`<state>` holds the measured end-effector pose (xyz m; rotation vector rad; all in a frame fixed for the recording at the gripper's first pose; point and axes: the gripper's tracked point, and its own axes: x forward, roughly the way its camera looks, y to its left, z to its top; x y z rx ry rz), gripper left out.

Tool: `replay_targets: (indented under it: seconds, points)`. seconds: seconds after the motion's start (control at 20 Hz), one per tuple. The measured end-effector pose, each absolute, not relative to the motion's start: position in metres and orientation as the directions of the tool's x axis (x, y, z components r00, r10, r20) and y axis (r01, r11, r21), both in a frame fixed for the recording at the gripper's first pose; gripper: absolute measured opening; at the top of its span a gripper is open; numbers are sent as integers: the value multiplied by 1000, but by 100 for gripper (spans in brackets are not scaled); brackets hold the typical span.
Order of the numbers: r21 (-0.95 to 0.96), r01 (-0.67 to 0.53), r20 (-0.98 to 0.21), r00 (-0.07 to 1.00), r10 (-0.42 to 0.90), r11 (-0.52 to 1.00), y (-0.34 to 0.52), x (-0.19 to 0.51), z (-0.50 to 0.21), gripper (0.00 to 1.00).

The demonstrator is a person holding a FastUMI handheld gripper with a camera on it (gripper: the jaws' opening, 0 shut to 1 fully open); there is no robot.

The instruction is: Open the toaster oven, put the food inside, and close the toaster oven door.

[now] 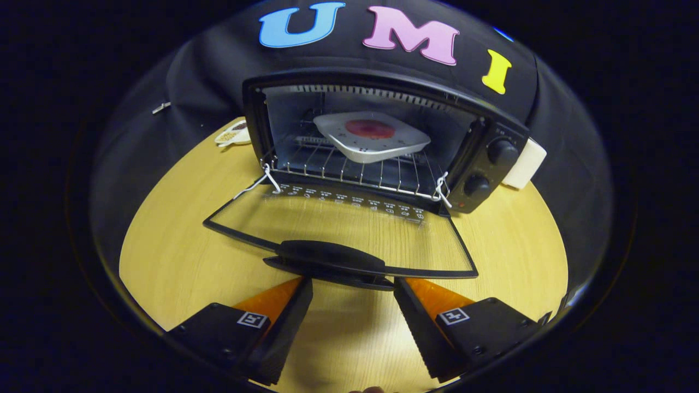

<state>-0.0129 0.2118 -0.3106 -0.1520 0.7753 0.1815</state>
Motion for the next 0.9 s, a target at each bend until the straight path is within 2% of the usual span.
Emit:
replay_targets:
  seconds: [0.25, 0.6, 0.75, 0.9]
  points:
    - [-49, -260, -600, 780, 180, 964, 212, 3, -261, 99]
    - [0, -216, -391, 899, 198, 976, 197, 41, -156, 99]
    - [-19, -212, -301, 933, 197, 977, 169, 44, -118, 99]
    - [-39, -154, -206, 968, 143, 987, 119, 41, -81, 99]
